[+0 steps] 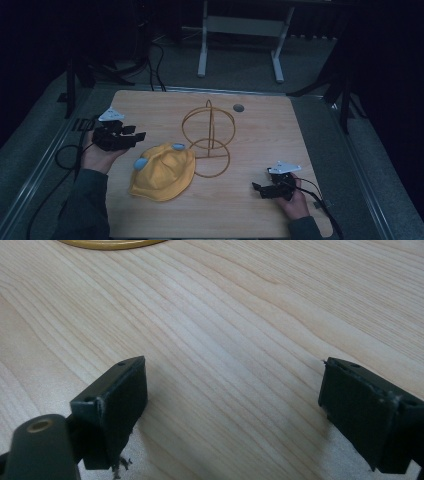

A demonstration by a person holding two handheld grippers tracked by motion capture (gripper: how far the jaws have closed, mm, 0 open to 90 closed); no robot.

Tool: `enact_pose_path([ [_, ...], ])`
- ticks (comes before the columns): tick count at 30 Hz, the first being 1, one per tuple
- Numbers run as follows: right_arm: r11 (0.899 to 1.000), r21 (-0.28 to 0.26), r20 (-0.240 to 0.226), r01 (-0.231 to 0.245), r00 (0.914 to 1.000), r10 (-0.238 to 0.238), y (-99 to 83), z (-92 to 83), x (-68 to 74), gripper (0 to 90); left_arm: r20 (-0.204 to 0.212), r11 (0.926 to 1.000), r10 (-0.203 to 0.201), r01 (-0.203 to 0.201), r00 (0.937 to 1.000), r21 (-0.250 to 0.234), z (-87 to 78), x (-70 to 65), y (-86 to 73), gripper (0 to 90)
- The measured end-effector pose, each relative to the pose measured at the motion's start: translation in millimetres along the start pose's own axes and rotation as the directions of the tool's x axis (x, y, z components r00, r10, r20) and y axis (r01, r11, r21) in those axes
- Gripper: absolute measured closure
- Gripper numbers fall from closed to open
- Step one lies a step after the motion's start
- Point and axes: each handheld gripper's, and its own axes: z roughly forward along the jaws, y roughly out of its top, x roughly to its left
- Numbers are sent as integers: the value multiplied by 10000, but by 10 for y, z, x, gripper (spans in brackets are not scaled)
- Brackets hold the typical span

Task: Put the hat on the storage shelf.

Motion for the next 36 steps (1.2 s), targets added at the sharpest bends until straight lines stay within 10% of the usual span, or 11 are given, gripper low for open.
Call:
enact_pose_path([
  [36,10000,-12,4,-9,10000,9,-1,0,1,119,178,9979,445,-453,9989,470,-58,-122,16,520],
])
